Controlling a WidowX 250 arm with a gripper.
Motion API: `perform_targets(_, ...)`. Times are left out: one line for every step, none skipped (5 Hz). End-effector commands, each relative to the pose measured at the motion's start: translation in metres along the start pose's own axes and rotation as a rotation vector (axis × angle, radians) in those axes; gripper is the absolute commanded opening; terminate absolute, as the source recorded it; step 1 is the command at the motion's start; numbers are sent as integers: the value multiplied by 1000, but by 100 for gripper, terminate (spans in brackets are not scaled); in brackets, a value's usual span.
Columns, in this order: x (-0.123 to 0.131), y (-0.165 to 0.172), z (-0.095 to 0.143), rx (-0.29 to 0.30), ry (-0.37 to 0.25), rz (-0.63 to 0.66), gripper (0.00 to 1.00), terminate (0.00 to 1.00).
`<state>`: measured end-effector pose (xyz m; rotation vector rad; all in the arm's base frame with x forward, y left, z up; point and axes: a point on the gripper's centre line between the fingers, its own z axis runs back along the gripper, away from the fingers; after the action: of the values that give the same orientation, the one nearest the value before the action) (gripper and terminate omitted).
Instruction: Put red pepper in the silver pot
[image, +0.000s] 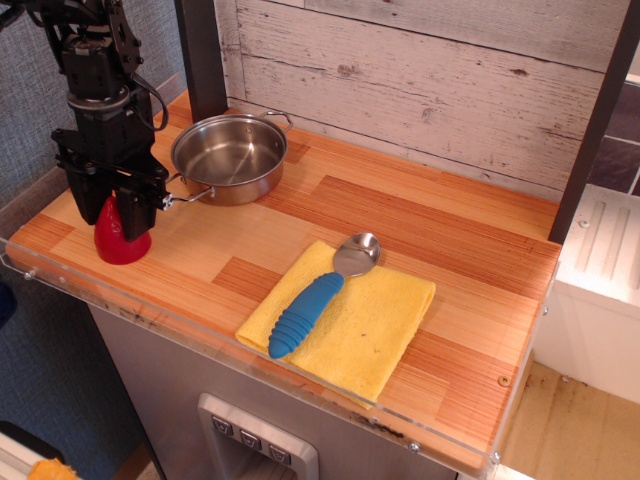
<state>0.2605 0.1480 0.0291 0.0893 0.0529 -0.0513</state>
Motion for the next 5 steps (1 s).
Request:
perform_targets(-4,-12,52,11,-115,-6,0,0)
perform_targets(13,-15,75,-39,-204,5,0,0)
perform_targets(48,-14,80,-61,-233,16,0,0)
perform_targets(78,-16,72,-61,-232,30,0,0)
perform_targets(100,-17,63,-49,-209,31,0,0)
